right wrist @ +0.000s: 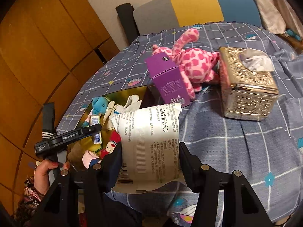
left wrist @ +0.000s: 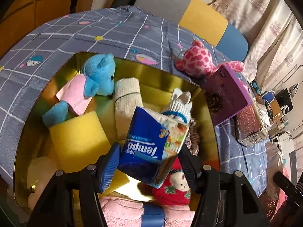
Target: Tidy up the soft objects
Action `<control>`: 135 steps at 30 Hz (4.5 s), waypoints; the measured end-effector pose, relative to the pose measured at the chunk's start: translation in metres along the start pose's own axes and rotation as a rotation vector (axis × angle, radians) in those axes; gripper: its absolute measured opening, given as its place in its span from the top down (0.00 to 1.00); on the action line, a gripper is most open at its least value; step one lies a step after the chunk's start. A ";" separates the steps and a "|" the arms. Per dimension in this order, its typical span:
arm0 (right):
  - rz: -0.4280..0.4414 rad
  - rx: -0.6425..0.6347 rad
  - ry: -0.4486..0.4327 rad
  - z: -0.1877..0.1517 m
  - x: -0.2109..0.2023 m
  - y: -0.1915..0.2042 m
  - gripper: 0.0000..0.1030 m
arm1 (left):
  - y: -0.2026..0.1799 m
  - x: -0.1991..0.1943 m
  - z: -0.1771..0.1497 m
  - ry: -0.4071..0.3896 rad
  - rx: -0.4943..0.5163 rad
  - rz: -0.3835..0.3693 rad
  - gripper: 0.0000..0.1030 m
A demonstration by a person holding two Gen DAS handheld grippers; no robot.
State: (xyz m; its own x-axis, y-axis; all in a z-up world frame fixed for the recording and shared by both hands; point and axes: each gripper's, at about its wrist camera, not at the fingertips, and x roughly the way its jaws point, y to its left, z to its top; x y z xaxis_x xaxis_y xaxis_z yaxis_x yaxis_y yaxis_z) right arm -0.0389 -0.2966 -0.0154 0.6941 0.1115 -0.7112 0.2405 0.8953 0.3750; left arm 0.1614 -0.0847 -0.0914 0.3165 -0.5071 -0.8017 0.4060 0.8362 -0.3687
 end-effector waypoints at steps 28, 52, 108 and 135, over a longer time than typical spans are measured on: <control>0.106 -0.283 0.211 0.059 0.165 0.163 0.44 | 0.024 -0.125 -0.055 -0.264 -0.073 0.240 0.35; -0.050 -0.353 0.072 0.035 0.118 0.167 0.04 | 0.033 -0.137 -0.063 -0.256 -0.174 0.442 0.35; -0.263 -0.211 -0.038 -0.017 0.010 0.150 0.00 | -0.028 -0.168 -0.090 -0.208 -0.086 0.535 0.35; -0.262 -0.221 -0.027 -0.018 0.014 0.152 0.00 | -0.028 -0.173 -0.089 -0.228 -0.075 0.547 0.35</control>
State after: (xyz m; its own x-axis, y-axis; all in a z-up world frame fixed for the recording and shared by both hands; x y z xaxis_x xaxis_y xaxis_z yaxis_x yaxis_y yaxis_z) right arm -0.0047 -0.1516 0.0212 0.6469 -0.1433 -0.7490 0.2623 0.9641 0.0421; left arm 0.0192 -0.0017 0.0164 0.6419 -0.0239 -0.7664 0.0734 0.9968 0.0304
